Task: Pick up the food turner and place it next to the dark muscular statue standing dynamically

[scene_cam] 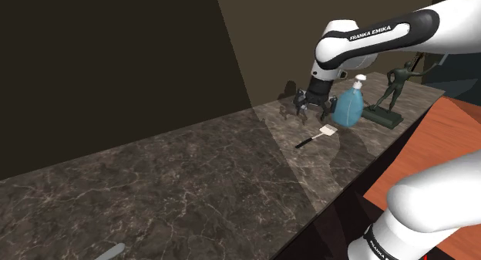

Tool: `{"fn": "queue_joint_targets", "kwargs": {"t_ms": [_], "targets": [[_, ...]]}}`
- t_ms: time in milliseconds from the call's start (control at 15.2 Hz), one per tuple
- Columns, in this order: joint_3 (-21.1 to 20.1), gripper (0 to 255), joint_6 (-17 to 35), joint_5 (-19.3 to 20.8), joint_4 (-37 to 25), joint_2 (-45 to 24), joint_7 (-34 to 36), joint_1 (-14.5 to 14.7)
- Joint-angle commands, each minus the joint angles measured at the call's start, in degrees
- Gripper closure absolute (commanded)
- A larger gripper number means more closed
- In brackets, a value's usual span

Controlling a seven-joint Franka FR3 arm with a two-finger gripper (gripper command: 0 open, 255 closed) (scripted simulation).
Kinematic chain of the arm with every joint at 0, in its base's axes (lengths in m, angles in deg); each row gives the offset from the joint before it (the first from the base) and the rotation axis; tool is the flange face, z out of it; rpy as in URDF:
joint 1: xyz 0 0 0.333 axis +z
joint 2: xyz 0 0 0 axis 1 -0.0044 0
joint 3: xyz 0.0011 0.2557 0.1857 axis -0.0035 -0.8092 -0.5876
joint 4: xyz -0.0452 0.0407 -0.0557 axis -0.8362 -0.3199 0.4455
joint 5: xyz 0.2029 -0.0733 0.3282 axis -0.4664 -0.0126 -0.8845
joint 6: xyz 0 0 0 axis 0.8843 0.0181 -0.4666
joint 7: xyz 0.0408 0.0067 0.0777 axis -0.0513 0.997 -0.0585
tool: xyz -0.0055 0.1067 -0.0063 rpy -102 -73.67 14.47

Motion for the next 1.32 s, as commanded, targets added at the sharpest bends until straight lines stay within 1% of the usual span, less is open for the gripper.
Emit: {"fn": "queue_joint_targets", "kwargs": {"t_ms": [0, 528, 594, 1056, 1254], "targets": [[0.63, 0, 2.55, -0.02, -0.25, -2.98, 4.15, -2.04], [4.28, 0, 11.44, -0.54, 0.91, -11.48, 18.93, -9.37], [4.41, 0, 11.66, -0.55, 0.97, -11.65, 19.28, -9.51], [4.31, 0, 18.05, -1.14, 3.84, -15.19, 18.92, -9.24], [4.31, 0, 18.05, -1.14, 3.84, -15.18, 18.92, -9.24]]}}
